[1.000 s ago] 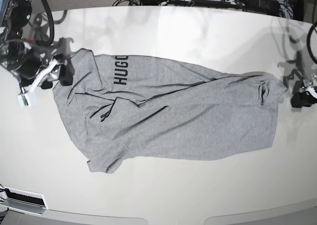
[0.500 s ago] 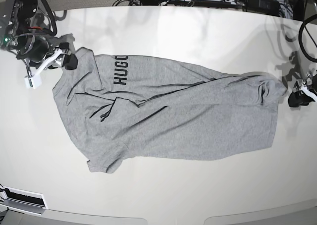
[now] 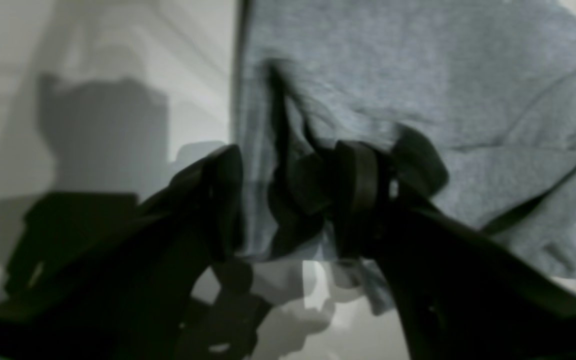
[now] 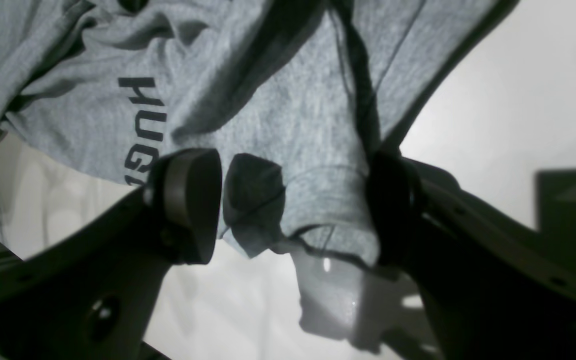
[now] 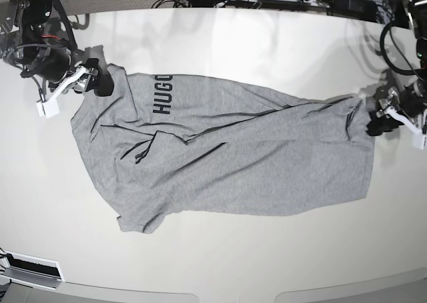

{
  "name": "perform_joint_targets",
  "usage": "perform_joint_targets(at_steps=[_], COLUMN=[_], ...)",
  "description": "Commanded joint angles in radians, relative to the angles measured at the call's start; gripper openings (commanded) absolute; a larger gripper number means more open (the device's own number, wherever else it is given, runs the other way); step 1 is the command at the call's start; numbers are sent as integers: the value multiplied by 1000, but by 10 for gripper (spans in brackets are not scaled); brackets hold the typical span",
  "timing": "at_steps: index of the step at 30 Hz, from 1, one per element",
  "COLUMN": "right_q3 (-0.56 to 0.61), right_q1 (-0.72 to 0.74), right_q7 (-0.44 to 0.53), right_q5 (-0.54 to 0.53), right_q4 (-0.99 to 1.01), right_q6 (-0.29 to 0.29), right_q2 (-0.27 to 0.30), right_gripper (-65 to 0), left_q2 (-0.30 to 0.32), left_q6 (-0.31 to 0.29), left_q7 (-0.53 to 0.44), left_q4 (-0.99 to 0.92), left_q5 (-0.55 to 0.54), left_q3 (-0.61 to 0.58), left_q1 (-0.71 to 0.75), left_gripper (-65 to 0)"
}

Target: Layout the t-shirt on the table in an organized manner, then fold the t-shirt properly

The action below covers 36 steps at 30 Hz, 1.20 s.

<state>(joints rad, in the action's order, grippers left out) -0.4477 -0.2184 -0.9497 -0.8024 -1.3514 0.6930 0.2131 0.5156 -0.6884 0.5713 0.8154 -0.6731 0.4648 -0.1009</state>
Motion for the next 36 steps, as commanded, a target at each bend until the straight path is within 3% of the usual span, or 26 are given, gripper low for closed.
perform_joint_targets(at_steps=[1, 6, 18, 20, 22, 24, 25, 27, 29, 33, 36], right_q3=[-2, -2, -2, -2, -2, -5, -9, -19, -36, -51, -40], right_q1=[6, 14, 14, 25, 44, 66, 70, 69, 69, 69, 69], right_q7=[5, 5, 3, 2, -11, -37, -42, -43, -80, -91, -90], right_q5=[-10, -10, -10, -10, -10, -13, -11, -8, -9, -35, -54], right_q4=[-9, -9, -9, -9, -10, -15, -25, -53, -83, -141, -175], right_q6=[5, 5, 5, 5, 5, 5, 5, 5, 5, 5, 5], right_q2=[12, 12, 12, 12, 15, 22, 30, 58, 92, 137, 130], right_gripper=[-192, -192, -192, -192, -195, -240, -294, -462, -650, -650, -650], left_q2=[16, 0, 28, 29, 37, 47, 51, 60, 72, 71, 41], left_q6=[-10, -10, 208, 209, 141, 66, 47, 54, 76, 47, 21], left_q7=[-8, -2, -40, -10, 45, 67, 67, 75, 83, 84, 84], left_q4=[11, 11, 12, 14, 36, 88, 124, 196, 247, 265, 264], left_q5=[-20, -15, 85, 77, 34, 1, 3, 28, 44, 22, 31], left_q3=[-2, -105, -62, -62, -62, -58, -53, -35, -31, -42, -88], left_q1=[-28, -36, -69, -70, -82, -89, -88, -88, -89, -88, -62], left_gripper=[-348, -349, -349, -350, -354, -393, -456, -626, -650, -650, -650])
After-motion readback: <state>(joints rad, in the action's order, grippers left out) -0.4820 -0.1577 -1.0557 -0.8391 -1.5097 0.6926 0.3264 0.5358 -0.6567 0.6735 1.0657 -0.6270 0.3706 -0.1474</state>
